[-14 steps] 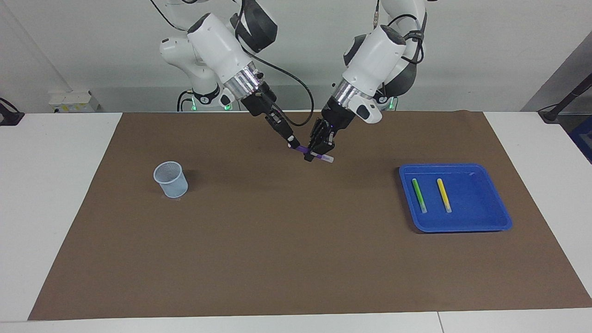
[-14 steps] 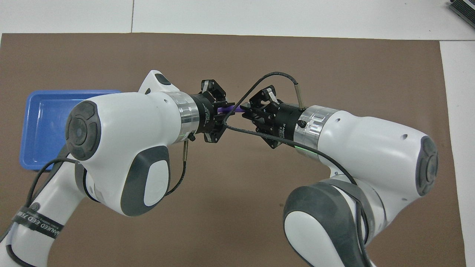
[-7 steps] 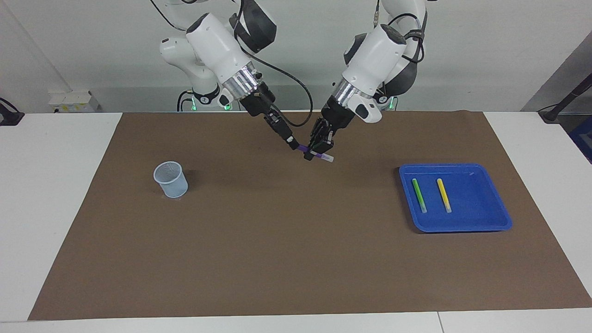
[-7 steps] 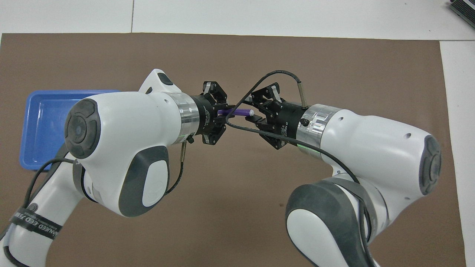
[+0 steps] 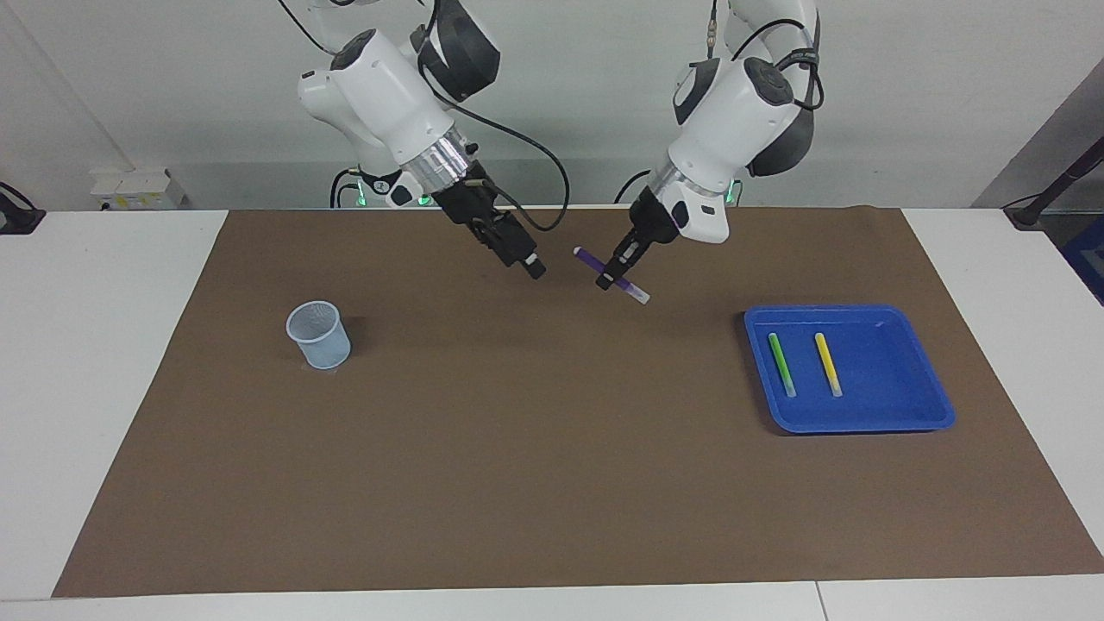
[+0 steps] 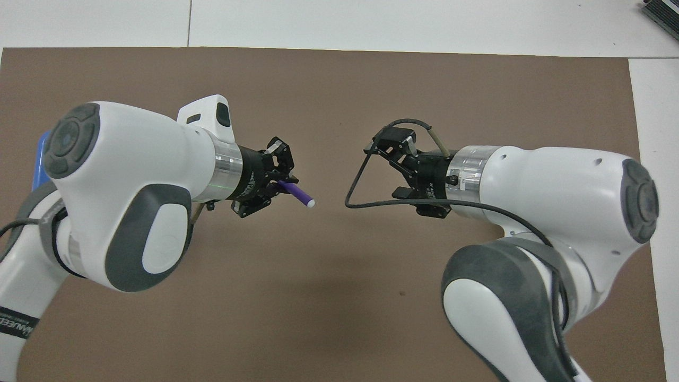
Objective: Right arm passes pens to left for tray arrangement
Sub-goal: 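Carry the purple pen toward the tray while the right gripper withdraws, then lower the purple pen into the tray with the left gripper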
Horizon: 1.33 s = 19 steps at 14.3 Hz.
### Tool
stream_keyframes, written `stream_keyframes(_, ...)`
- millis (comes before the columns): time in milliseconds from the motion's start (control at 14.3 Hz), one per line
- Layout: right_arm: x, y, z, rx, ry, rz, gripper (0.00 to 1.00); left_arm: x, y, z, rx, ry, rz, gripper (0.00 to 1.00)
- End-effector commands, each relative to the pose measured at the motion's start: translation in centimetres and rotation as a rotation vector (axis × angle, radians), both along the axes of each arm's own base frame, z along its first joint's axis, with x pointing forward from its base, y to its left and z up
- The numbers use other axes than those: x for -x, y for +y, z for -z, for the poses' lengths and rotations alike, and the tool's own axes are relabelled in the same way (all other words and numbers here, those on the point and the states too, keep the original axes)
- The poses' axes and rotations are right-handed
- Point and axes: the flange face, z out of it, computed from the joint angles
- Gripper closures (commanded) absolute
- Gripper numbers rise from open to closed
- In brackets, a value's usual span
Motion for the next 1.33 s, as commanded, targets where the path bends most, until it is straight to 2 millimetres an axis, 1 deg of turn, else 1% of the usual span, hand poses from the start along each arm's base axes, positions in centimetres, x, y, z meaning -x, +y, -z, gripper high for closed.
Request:
stream_keyframes(0,0.2,-5.4,0.0,0.131,-0.007,-0.238,0.0,0.0,5.2,-0.4,-0.047,-0.023,0.217,1.0)
stream_keyframes(140,0.4,-8.9,0.6,0.223,0.021,-0.356,0.0,-0.4,8.9,0.2,-0.101,-0.033,0.364,1.0)
stream_keyframes(279,1.0,-11.3,1.1,0.308,0.069,-0.425,0.0,-0.8,12.8,0.5,-0.155,-0.054,0.515,1.0)
stream_keyframes(349,1.4,-11.9,1.1,0.347,0.088,-0.459,0.0,-1.0,15.0,0.7,-0.176,-0.058,0.576,1.0)
stream_keyframes(489,2.2,-13.0,1.3,0.428,0.13,-0.527,0.0,-1.5,18.6,1.5,-0.225,-0.067,0.704,1.0)
stream_keyframes(628,2.8,-14.0,1.4,0.453,0.175,-0.562,0.0,-2.2,22.5,2.5,-0.279,-0.078,0.822,1.0)
stream_keyframes(768,2.5,-15.1,1.3,0.446,0.177,-0.542,0.0,-3.1,26.0,4.1,-0.302,-0.077,0.897,1.0)
stream_keyframes(907,1.7,-15.8,0.6,0.438,0.15,-0.523,0.0,-4.0,29.7,6.1,-0.318,-0.092,0.898,1.0)
stream_keyframes(977,0.3,-16.8,-0.1,0.442,0.109,-0.493,0.0,-4.1,30.7,7.4,-0.341,-0.099,0.891,1.0)
stream_keyframes(1047,0.1,-17.0,-0.2,0.449,0.099,-0.493,0.0,-4.1,31.5,8.9,-0.369,-0.11,0.901,1.0)
stream_keyframes(1117,-0.2,-17.8,-0.3,0.467,0.089,-0.505,0.0,-4.1,32.6,10.3,-0.384,-0.127,0.899,1.0)
stream_keyframes(1187,-0.8,-18.8,-0.1,0.499,0.07,-0.559,0.0,-4.5,33.9,11.7,-0.375,-0.127,0.905,1.0)
stream_keyframes(1256,-1.2,-19.7,-0.3,0.528,0.03,-0.628,0.0,-4.8,34.5,12.4,-0.371,-0.132,0.921,1.0)
